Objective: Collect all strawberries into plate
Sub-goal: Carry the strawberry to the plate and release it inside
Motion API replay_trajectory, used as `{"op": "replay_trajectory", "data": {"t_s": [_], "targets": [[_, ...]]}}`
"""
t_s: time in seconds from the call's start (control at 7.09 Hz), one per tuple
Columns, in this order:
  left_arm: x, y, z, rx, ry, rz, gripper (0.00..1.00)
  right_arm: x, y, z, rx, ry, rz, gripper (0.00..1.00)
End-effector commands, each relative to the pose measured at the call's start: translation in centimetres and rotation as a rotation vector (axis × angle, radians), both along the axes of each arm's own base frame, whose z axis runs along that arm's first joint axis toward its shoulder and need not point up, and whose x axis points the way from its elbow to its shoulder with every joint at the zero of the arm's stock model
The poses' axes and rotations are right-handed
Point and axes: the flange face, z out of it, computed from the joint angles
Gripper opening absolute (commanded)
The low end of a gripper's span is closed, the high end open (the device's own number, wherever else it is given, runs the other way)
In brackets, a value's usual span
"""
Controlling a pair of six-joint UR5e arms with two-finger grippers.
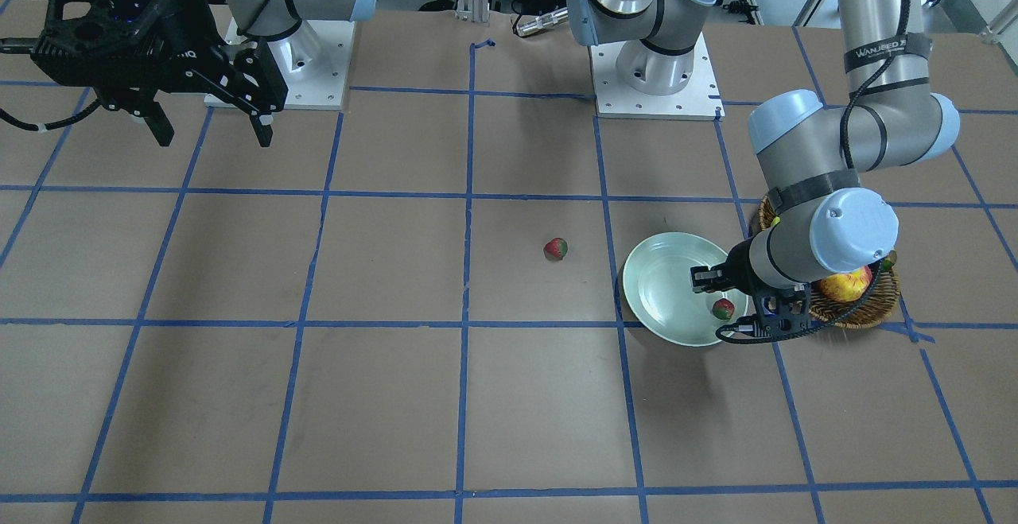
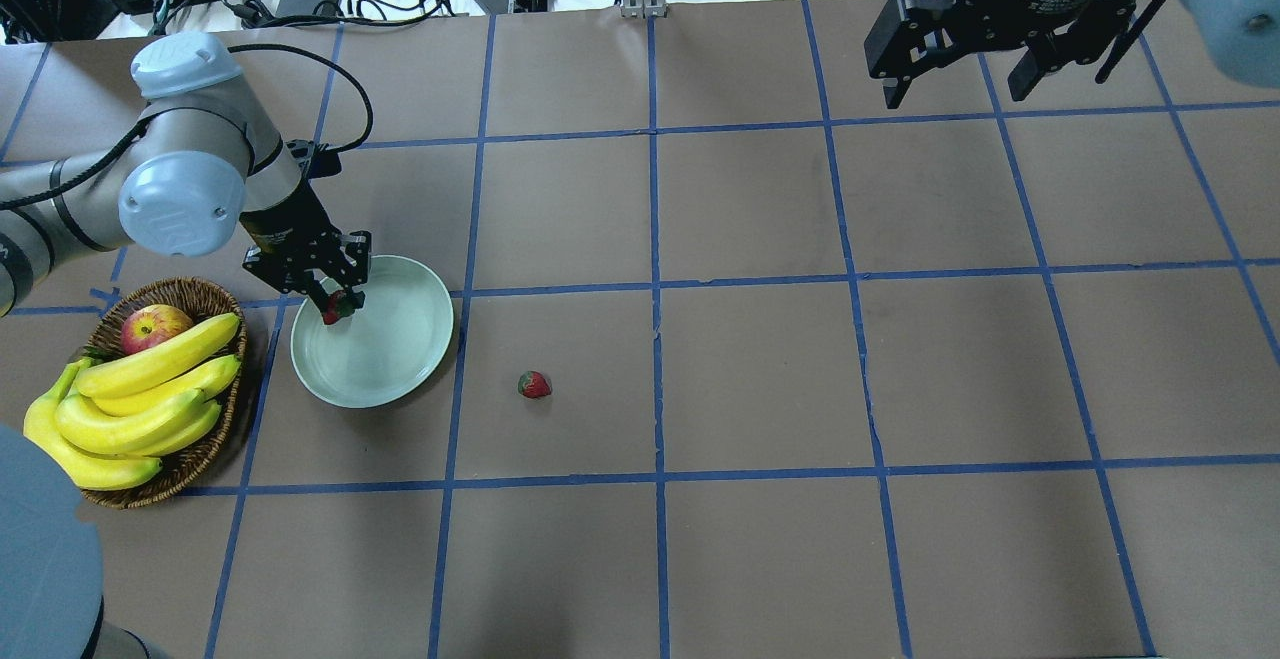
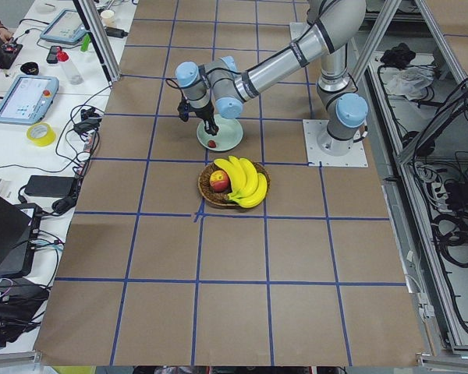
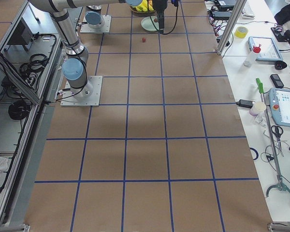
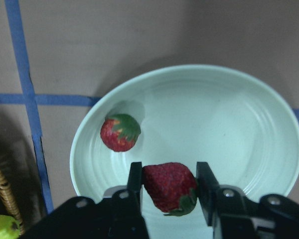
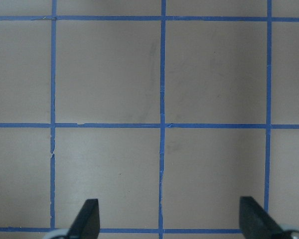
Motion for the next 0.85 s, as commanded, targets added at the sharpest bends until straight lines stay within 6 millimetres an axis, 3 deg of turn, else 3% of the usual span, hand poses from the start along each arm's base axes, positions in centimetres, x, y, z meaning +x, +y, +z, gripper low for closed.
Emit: {"op": "replay_trajectory", "data": {"t_s": [0.0, 0.42, 0.71], "targets": [[0.5, 1.1, -1.0, 0.033, 0.006, 0.018, 0.96, 0.0, 0.0, 0.0, 0.000, 0.001, 0.001, 1.00], [-0.2, 0.0, 1.5, 0.002, 0.006, 0.087, 1.00, 0.0, 0.0, 0.0, 0.000, 0.001, 0.003, 1.00], [-6.7, -0.2, 3.0, -0.022, 0.150, 0.292, 1.00, -0.1, 0.0, 0.0, 0.000, 0.001, 0.001, 1.00]]}}
